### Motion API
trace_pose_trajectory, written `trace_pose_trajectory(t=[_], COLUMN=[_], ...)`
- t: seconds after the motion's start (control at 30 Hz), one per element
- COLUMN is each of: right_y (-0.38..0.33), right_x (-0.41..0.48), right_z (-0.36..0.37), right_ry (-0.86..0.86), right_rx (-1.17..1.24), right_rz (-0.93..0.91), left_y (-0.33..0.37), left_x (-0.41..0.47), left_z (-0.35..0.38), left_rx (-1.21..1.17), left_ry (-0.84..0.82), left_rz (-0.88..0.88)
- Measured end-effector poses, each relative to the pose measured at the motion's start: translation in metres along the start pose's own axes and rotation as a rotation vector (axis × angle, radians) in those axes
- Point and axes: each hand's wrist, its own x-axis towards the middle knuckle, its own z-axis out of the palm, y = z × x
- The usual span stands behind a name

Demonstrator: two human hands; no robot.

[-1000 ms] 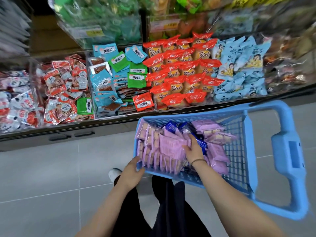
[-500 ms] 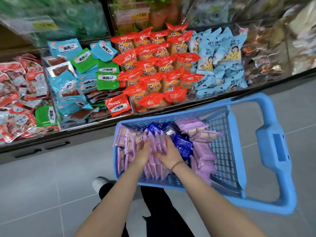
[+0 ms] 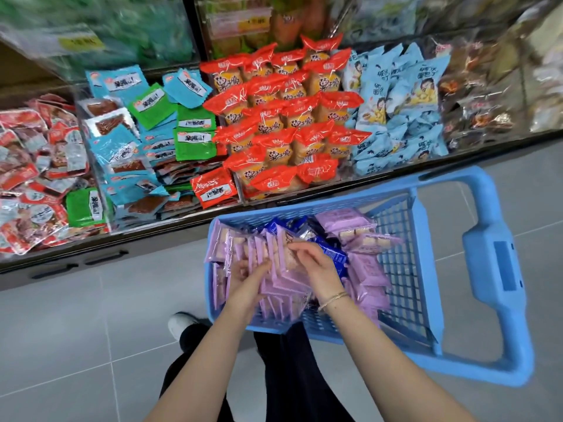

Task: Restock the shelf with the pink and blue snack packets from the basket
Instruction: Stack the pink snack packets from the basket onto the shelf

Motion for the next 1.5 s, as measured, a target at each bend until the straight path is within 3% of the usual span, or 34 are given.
trace_pose_trajectory(t=[0.1,0.3,0.53,0.7,0.97,1.17,1.33,1.5], right_y=[-0.013,-0.048,-0.110,-0.154,-0.196,-0.206,-0.222,-0.245], right_x=[0.000,-0.006,-0.020,-0.034,-0.053,-0.047,-0.032,-0.004], right_z=[0.003,0.017,0.077,0.144,0.252,0.283,0.292,0.315], right_ry=[0.076,-0.078,-0.221,-0.274,-0.325,-0.335,-0.388,-0.373], right_rx=[-0.111,0.070,0.084,0.154,0.371,0.422,0.294,0.223], right_rz=[-0.064,0.248,0.019,-0.052,0.076,0.123,0.051,0.017], left_y=[0.004,0.037,0.087,0.121,0.161,0.194,0.221,0.266], left_x=[-0.009,-0.031,-0.081,-0.116,-0.158,-0.182,-0.184,-0.171], left_z=[-0.006,-0.022,-0.074,-0.145,-0.271,-0.339,-0.368,-0.388], left_rx=[-0.156,-0.276,-0.167,-0.309,-0.424,-0.437,-0.454,-0.444], left_ry=[0.022,-0.127,-0.068,-0.014,0.005,0.014,-0.081,-0.041], left_rz=[0.052,0.192,0.424,0.459,0.497,0.550,0.572,0.567])
